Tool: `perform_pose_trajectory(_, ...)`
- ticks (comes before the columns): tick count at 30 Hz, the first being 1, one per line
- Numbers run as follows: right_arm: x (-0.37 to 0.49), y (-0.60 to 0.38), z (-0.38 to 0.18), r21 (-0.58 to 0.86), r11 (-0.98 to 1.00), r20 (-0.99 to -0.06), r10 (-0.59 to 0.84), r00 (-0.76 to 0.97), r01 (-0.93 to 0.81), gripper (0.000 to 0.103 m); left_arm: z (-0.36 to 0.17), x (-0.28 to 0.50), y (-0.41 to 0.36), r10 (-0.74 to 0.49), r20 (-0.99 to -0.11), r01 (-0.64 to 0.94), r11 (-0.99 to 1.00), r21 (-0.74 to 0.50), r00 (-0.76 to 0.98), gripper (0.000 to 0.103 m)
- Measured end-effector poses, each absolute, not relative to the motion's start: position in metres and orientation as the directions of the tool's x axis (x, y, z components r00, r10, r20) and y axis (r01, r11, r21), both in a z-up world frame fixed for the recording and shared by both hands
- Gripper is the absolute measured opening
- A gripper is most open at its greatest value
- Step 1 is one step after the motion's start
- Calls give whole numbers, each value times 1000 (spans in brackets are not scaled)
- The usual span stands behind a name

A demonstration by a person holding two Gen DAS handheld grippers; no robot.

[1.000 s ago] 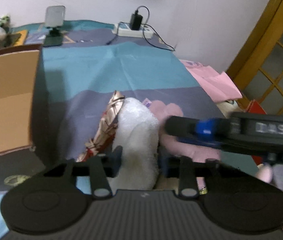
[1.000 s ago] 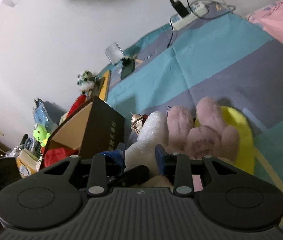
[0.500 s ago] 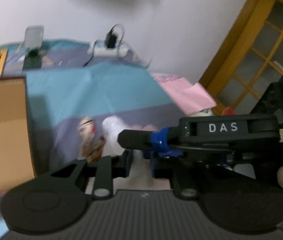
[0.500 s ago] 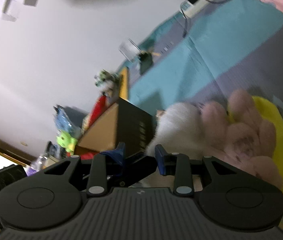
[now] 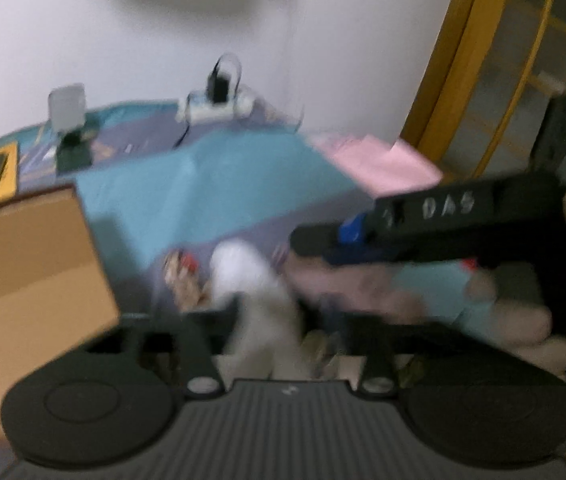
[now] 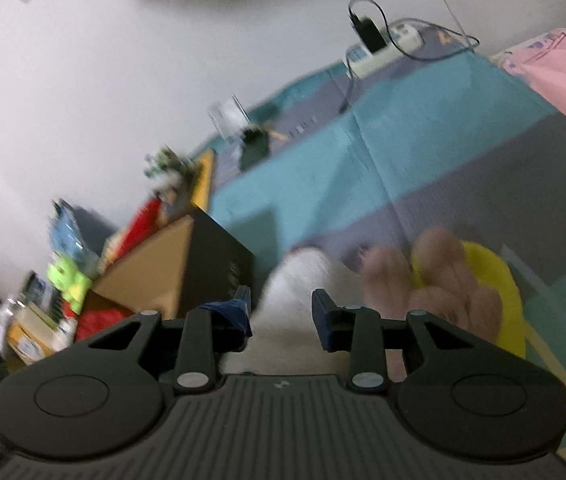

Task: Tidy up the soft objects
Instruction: 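Grasp the white fluffy towel with the right gripper and lift it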

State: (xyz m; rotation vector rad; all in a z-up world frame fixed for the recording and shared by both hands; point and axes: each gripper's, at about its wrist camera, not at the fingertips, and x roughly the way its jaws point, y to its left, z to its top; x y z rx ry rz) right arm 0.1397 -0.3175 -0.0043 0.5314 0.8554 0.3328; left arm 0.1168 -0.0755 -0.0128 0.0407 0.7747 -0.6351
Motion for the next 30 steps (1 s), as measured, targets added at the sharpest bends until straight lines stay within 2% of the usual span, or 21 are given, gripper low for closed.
perform_pose_trajectory(4, 144, -311, -23, 544, 837, -664, 472, 580, -59, 18, -37, 120, -81, -477, -705, 531, 831, -166, 525, 57)
perform_pose_trajectory(7, 153, -307, -38, 568, 822, -671, 485, 561, -31, 18, -43, 124, -90, -459, -696, 539, 833, -122, 552, 57)
perform_pose_trajectory(8, 156, -305, -43, 573, 819, -677, 487, 551, -20, 18, -44, 126, -92, -473, -691, 550, 825, -130, 547, 54)
perform_pose_trajectory(9, 158, -304, -49, 577, 817, -686, 486, 542, -1, 16, -45, 128, -93, -496, -686, 563, 813, -150, 533, 28)
perform_pose_trajectory(10, 158, -304, -51, 584, 812, -688, 486, 538, 13, 14, -47, 132, -94, -494, -696, 559, 814, -160, 521, 21)
perform_pose_trajectory(13, 159, -309, -57, 615, 788, -678, 505, 535, 35, 13, -53, 141, -93, -482, -705, 532, 829, -175, 520, 9)
perform_pose_trajectory(16, 157, -316, -53, 706, 708, -610, 597, 521, 15, 11, -45, 141, -89, -535, -679, 531, 811, -245, 503, 7)
perform_pose_trajectory(21, 151, -317, -18, 723, 687, -533, 618, 577, -68, 10, -8, 131, -91, -563, -605, 568, 795, -211, 563, 6)
perform_pose_trajectory(26, 153, -314, 24, 780, 607, -403, 675, 618, -154, 10, 43, 126, -73, -605, -496, 600, 776, -193, 623, 6)
perform_pose_trajectory(30, 162, -298, 62, 788, 553, -291, 721, 629, -270, 10, 83, 121, -54, -595, -401, 602, 789, -124, 697, 6)
